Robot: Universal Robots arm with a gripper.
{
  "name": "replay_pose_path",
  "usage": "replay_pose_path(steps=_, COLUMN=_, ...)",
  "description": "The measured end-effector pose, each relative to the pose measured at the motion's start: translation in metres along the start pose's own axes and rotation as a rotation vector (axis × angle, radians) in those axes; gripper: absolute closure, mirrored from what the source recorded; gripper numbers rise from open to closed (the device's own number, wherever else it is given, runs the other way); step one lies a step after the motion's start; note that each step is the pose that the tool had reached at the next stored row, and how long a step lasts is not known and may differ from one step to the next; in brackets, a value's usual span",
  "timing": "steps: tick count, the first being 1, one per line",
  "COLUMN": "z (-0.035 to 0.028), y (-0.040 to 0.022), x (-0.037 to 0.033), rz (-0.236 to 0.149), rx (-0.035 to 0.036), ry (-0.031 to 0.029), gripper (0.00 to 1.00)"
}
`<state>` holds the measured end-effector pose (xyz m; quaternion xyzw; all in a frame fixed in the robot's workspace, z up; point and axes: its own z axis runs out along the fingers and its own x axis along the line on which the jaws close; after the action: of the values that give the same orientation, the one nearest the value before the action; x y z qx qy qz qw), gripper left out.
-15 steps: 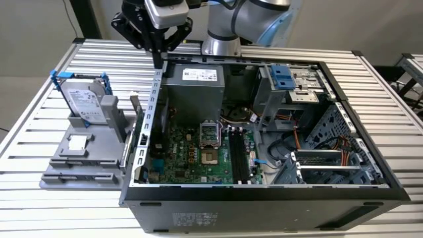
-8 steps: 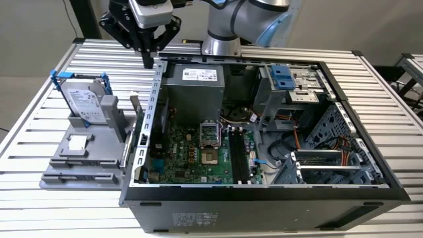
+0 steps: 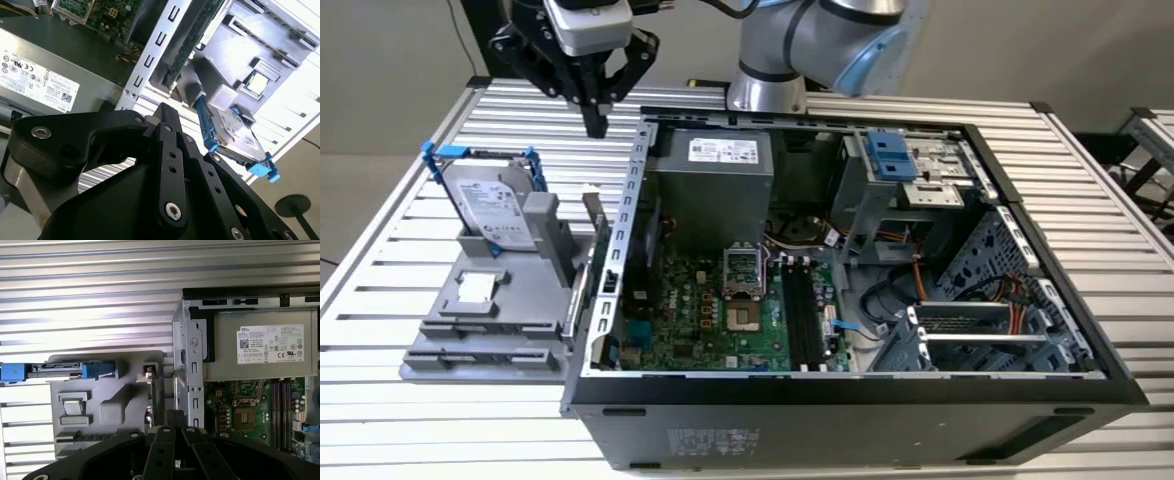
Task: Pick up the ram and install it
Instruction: 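Reach for the ram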
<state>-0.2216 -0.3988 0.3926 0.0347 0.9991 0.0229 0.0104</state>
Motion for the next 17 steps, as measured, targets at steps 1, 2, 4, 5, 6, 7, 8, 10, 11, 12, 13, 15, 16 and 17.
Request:
replay_pose_path(steps=1, z=-0.0001, y=-0.0002, x=0.0027, rz=0.000, rx=0.0000, ry=0.0000, gripper=1.00)
replay_pose_path(steps=2, z=-0.0001, y=-0.0004, x=0.0053, rz=0.000, rx=-0.0001, ry=0.0000, gripper=1.00)
replay_pose_path(steps=4, z=-0.0002, y=-0.0008, x=0.0107, rz=0.000, rx=-0.0001, ry=0.0000, gripper=1.00)
replay_pose_path(steps=5, z=-0.0003, y=-0.0010, x=0.0134, rz=0.000, rx=0.0000, ry=0.0000, gripper=1.00)
replay_pose_path(steps=6, z=-0.0003, y=-0.0011, x=0.0160, rz=0.000, rx=-0.0001, ry=0.0000, gripper=1.00)
replay_pose_path(steps=7, z=-0.0004, y=-0.0013, x=0.0186, rz=0.000, rx=-0.0001, ry=0.0000, gripper=1.00)
replay_pose_path(steps=8, z=-0.0005, y=-0.0015, x=0.0215, rz=0.000, rx=0.0000, ry=0.0000, gripper=1.00)
replay_pose_path(steps=10, z=-0.0006, y=-0.0019, x=0.0275, rz=0.000, rx=-0.0001, ry=0.0000, gripper=1.00)
replay_pose_path(steps=11, z=-0.0007, y=-0.0021, x=0.0304, rz=0.000, rx=-0.0001, ry=0.0000, gripper=1.00)
replay_pose_path(steps=12, z=-0.0007, y=-0.0023, x=0.0332, rz=-0.001, rx=0.0000, ry=0.0000, gripper=1.00)
replay_pose_path(steps=13, z=-0.0008, y=-0.0025, x=0.0361, rz=-0.001, rx=-0.0001, ry=0.0000, gripper=1.00)
replay_pose_path(steps=15, z=-0.0009, y=-0.0029, x=0.0421, rz=0.000, rx=0.0000, ry=0.0001, gripper=1.00)
replay_pose_path(steps=16, z=-0.0010, y=-0.0031, x=0.0449, rz=-0.001, rx=-0.0001, ry=0.0001, gripper=1.00)
replay_pose_path(steps=17, z=-0.0011, y=-0.0033, x=0.0477, rz=-0.001, rx=0.0000, ry=0.0001, gripper=1.00)
